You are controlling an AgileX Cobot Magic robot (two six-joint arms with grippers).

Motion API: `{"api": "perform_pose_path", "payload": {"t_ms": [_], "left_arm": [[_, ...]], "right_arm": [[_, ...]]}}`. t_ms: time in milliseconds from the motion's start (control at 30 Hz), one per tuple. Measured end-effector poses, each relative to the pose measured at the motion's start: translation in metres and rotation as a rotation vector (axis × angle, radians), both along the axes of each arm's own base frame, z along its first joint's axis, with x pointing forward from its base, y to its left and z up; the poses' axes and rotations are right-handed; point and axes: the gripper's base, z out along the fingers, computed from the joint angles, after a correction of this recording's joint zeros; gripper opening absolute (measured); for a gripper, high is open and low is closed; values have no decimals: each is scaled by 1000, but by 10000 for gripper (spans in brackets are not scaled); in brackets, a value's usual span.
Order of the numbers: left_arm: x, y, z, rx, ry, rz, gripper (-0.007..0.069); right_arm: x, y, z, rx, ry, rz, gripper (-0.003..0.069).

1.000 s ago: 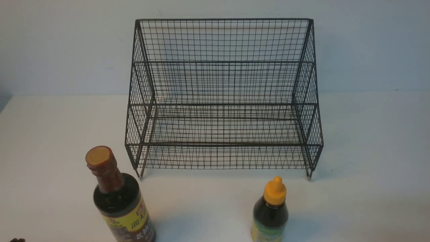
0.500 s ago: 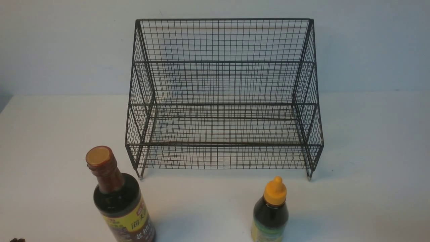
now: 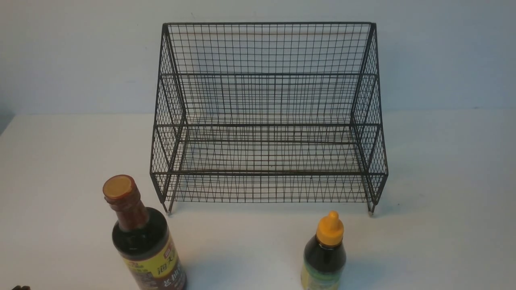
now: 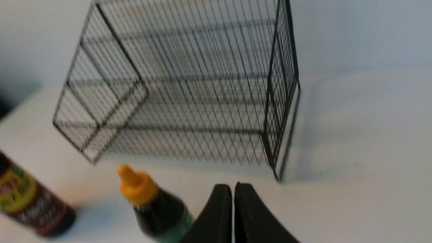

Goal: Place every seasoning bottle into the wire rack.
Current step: Use the right arm to grab the condiment bottle closest to it

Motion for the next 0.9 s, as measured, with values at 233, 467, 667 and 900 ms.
{"api": "perform_pose_path", "payload": {"t_ms": [233, 467, 667, 900], "left_arm": [[0, 0, 0, 0, 0, 0, -5], [0, 0, 0, 0, 0, 0, -5], [0, 0, 0, 1, 0, 0, -5], [0, 0, 0, 1, 0, 0, -5]], "right_arm": [[52, 18, 2, -30, 329, 261, 13], [91, 65, -16, -52, 415, 539, 127], [114, 110, -18, -233, 388, 591, 321], [130, 142, -31, -349, 410, 580, 519]]}}
